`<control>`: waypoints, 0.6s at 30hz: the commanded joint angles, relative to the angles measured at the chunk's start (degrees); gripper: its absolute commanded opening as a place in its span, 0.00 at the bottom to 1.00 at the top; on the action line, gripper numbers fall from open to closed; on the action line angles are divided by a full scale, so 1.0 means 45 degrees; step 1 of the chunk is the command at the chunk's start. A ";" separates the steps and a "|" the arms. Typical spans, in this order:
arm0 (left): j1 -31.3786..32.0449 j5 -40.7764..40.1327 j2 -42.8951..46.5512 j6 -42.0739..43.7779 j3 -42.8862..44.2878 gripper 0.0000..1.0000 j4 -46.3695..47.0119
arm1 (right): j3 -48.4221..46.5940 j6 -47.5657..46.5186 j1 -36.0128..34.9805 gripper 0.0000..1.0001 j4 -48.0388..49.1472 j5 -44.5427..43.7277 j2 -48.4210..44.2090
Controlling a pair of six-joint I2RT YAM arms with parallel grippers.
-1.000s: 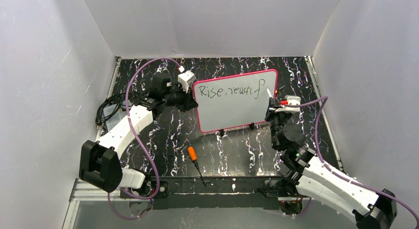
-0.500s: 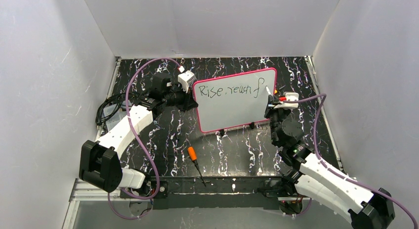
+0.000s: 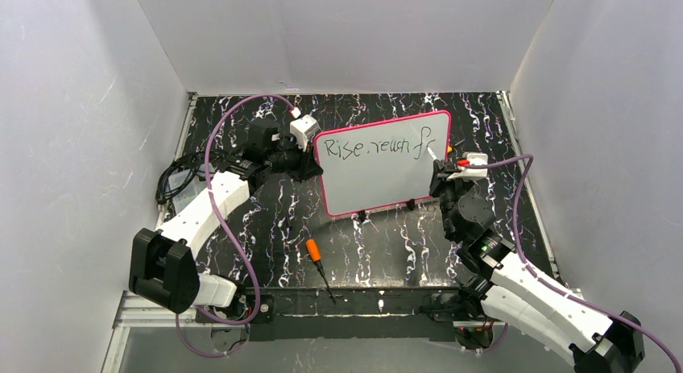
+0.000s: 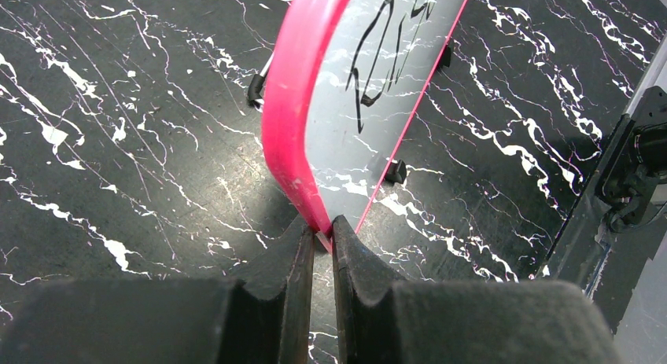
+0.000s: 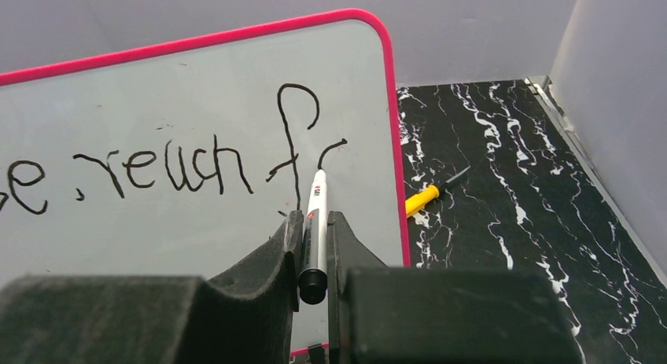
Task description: Write a sentence on the whiteboard
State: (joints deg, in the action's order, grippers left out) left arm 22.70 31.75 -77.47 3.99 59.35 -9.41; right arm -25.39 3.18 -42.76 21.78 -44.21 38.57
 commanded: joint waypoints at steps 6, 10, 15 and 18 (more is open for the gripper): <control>0.0055 -0.0028 0.0146 0.0202 0.0046 0.00 -0.0233 | -0.0224 -0.0483 0.0019 0.01 0.0307 -0.1161 -0.0113; 0.0055 -0.0017 0.0145 0.0202 0.0043 0.00 -0.0234 | -0.0384 -0.0667 0.0013 0.01 0.0836 -0.0983 0.0035; 0.0055 -0.0020 0.0155 0.0200 0.0052 0.00 -0.0230 | -0.0764 -0.1149 0.0011 0.01 0.1336 -0.0528 0.0322; 0.0059 -0.0009 0.0183 0.0200 0.0050 0.00 -0.0233 | -0.0928 -0.1124 0.0011 0.01 0.1352 -0.0299 0.0387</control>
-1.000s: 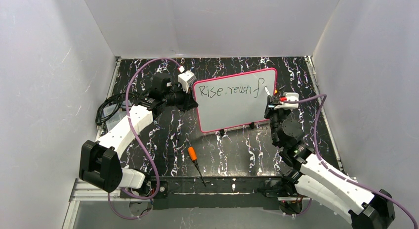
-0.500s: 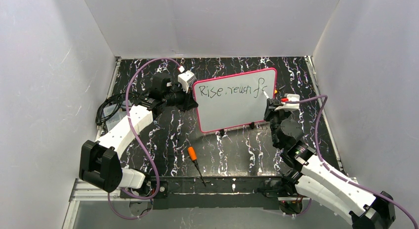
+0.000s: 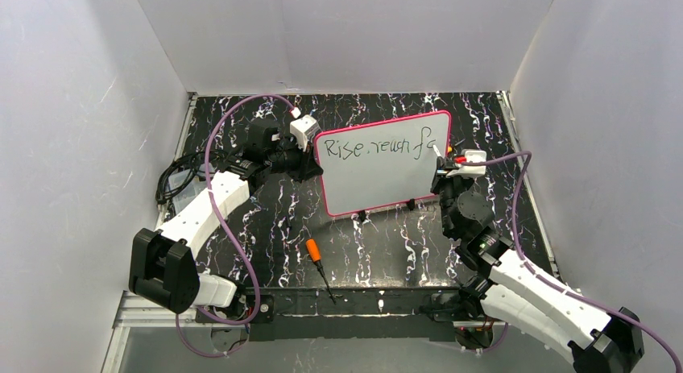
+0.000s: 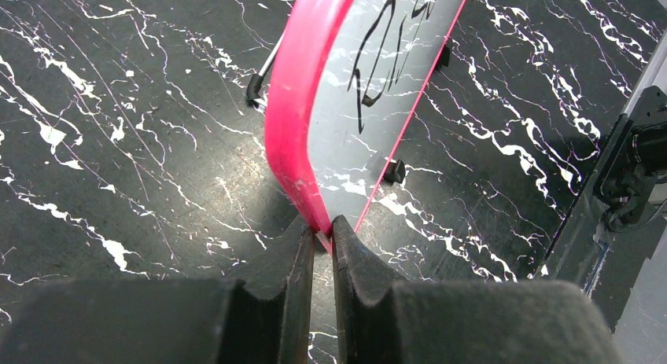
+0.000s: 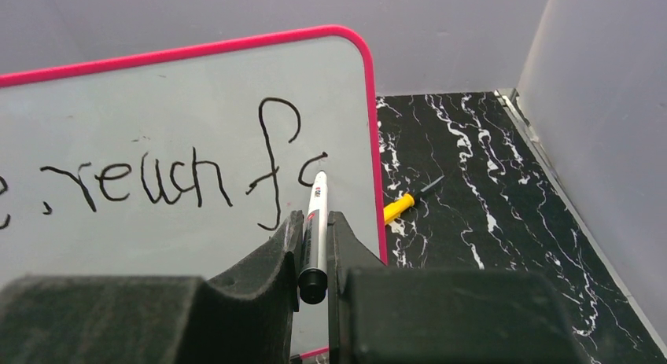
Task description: Write a sentence on the whiteboard
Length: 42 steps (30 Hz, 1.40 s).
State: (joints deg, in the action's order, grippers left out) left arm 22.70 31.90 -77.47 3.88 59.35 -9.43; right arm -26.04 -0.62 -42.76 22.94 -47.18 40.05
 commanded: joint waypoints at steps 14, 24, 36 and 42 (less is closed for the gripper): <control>0.0056 -0.0044 0.0152 0.0219 0.0036 0.00 -0.0226 | -0.0580 -0.0261 0.0023 0.01 0.1002 0.0175 -0.0730; 0.0055 -0.0022 0.0158 0.0213 0.0033 0.00 -0.0233 | -0.0590 -0.0829 0.0082 0.01 0.2107 0.0157 -0.0009; 0.0054 -0.0008 0.0223 0.0197 0.0066 0.00 -0.0228 | -0.0290 -0.0647 0.0265 0.01 0.1350 -0.0615 -0.0262; 0.0055 0.0009 0.0259 0.0195 0.0041 0.00 -0.0228 | -0.0033 -0.0095 0.0292 0.01 0.0591 -0.0496 -0.0313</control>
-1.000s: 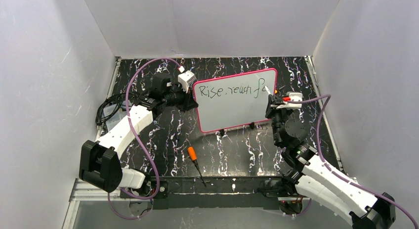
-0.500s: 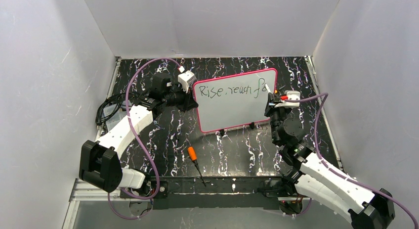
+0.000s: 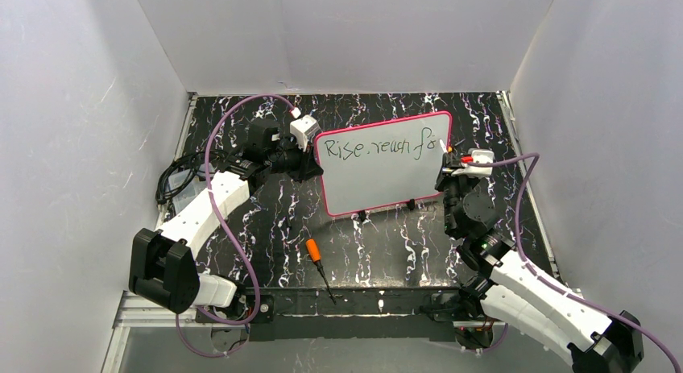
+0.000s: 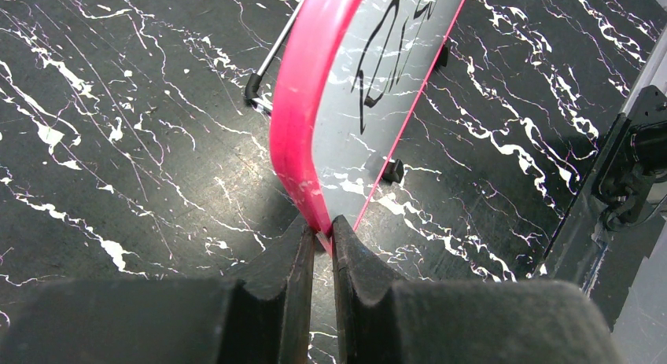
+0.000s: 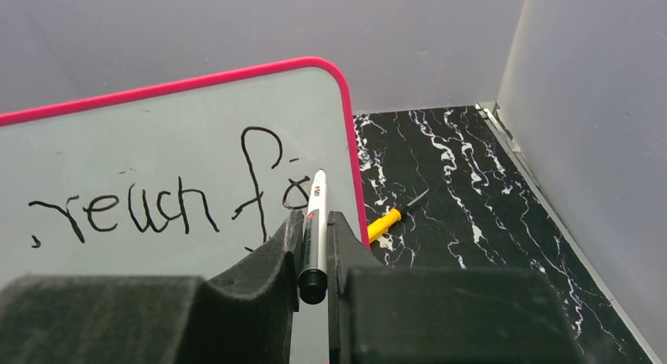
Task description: Write a sentence on the whiteboard
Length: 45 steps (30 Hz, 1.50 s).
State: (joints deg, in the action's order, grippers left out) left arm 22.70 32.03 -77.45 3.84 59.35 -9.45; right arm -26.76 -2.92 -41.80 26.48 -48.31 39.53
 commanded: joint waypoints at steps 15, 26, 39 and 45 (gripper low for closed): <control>0.0066 -0.0023 0.0314 0.0190 0.0034 0.00 -0.0205 | -0.0185 0.0851 0.0070 0.01 -0.0523 0.0443 -0.0816; 0.0063 -0.0001 0.0326 0.0173 0.0036 0.00 -0.0204 | -0.0454 0.0693 0.0127 0.01 0.0810 0.1138 -0.0191; 0.0054 0.0021 0.0334 0.0176 0.0047 0.00 -0.0203 | -0.0430 0.0167 0.0645 0.01 0.1127 0.0917 0.0286; 0.0067 0.0020 0.0334 0.0183 0.0038 0.00 -0.0198 | -0.0310 0.0564 0.0997 0.01 0.0736 0.1028 0.0339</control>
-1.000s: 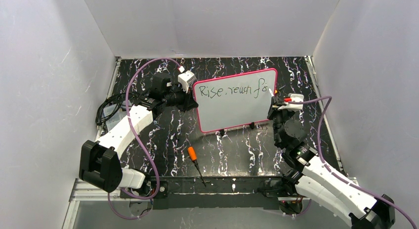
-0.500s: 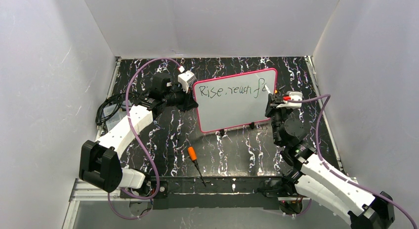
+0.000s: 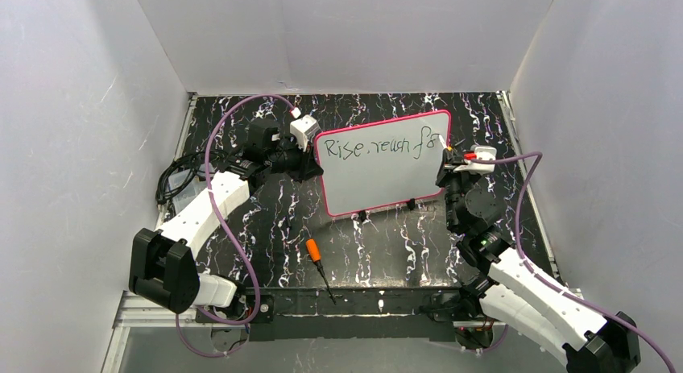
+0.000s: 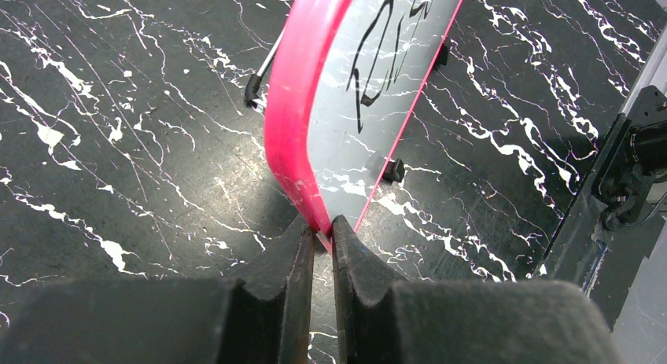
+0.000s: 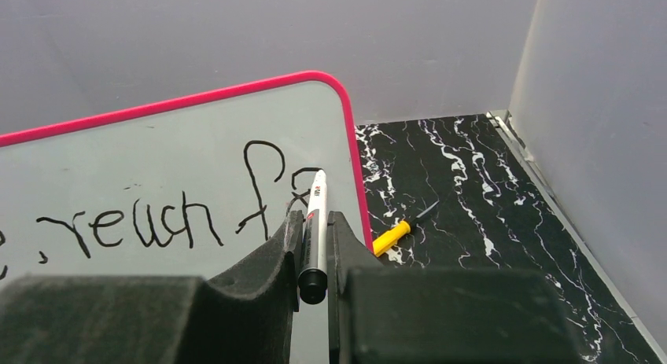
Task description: Write a sentence on the whiteboard
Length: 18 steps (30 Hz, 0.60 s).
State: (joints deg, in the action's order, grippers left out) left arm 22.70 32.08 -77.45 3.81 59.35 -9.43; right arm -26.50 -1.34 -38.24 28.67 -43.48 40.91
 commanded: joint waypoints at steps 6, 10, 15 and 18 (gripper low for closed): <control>0.0056 0.0003 0.0333 0.0187 0.0050 0.00 -0.0209 | -0.0165 0.0874 0.0236 0.01 -0.0593 0.0051 -0.0133; 0.0057 0.0004 0.0356 0.0174 0.0050 0.00 -0.0209 | 0.0079 0.1450 0.0237 0.01 -0.1307 0.0178 -0.0392; 0.0054 0.0010 0.0336 0.0171 0.0064 0.00 -0.0209 | 0.0292 0.1864 0.0242 0.01 -0.1927 0.0303 -0.0648; 0.0055 0.0004 0.0304 0.0168 0.0066 0.00 -0.0209 | 0.0318 0.2089 0.0238 0.01 -0.2267 0.0371 -0.0691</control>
State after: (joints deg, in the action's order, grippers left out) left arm 22.70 32.10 -77.45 3.81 59.35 -9.45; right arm -25.65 5.32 -37.45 21.37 -42.87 38.20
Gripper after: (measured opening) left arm 0.106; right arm 0.196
